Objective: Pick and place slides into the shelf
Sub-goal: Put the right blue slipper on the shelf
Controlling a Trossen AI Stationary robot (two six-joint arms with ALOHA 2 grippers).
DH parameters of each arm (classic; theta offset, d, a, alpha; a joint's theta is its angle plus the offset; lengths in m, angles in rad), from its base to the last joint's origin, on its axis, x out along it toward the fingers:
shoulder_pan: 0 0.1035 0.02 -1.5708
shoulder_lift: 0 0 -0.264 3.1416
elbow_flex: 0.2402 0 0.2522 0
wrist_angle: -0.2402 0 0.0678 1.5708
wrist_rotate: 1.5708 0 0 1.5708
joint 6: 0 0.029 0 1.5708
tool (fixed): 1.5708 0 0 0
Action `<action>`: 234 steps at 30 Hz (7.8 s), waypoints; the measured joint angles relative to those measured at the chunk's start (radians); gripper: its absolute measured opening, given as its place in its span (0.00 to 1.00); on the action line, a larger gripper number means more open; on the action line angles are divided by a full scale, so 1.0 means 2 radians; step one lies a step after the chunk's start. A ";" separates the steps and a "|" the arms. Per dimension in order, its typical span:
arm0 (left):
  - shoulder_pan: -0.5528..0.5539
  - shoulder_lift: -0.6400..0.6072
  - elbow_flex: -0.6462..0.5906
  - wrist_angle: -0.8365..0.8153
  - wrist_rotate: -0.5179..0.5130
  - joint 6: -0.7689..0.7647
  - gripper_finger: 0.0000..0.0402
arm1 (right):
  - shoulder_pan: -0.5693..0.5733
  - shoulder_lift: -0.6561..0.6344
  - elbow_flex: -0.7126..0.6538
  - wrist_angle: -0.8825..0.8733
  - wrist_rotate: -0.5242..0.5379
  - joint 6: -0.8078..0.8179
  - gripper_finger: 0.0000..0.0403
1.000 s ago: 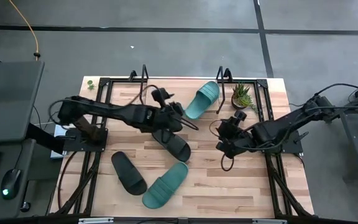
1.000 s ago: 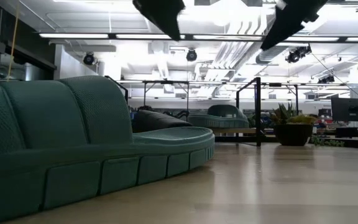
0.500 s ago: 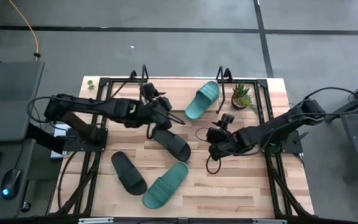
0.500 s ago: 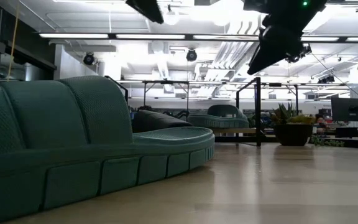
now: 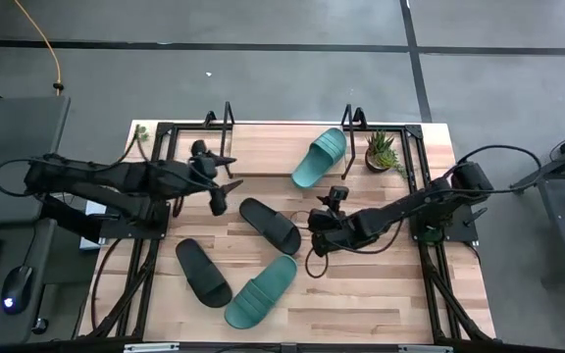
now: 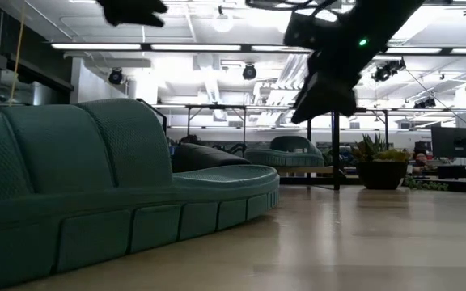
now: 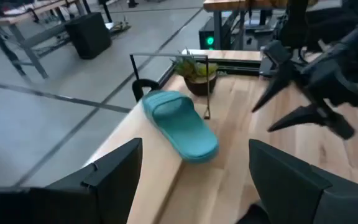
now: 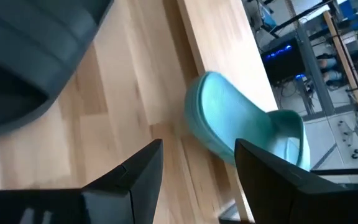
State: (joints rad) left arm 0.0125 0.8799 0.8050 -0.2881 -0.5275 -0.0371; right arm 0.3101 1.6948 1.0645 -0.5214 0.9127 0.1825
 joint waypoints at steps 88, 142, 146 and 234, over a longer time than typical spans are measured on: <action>0.000 -0.068 -0.054 -0.013 0.032 -0.025 0.68 | -0.123 -0.019 0.000 -0.045 -0.131 -0.019 0.01; 0.000 -0.068 -0.054 -0.010 0.032 -0.025 0.68 | -0.255 -0.018 0.000 0.023 -0.466 -0.516 0.00; 0.000 -0.068 -0.054 -0.010 0.030 -0.025 0.68 | -0.272 -0.018 0.000 0.008 -0.489 -0.540 0.00; 0.000 -0.055 -0.054 0.016 0.019 -0.022 0.68 | -0.368 0.033 0.157 0.038 -0.342 -0.396 0.02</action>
State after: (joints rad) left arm 0.0128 0.7704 0.6971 -0.2570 -0.4904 -0.0817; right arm -0.4260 1.7607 1.3776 -0.4459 0.2277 -0.6100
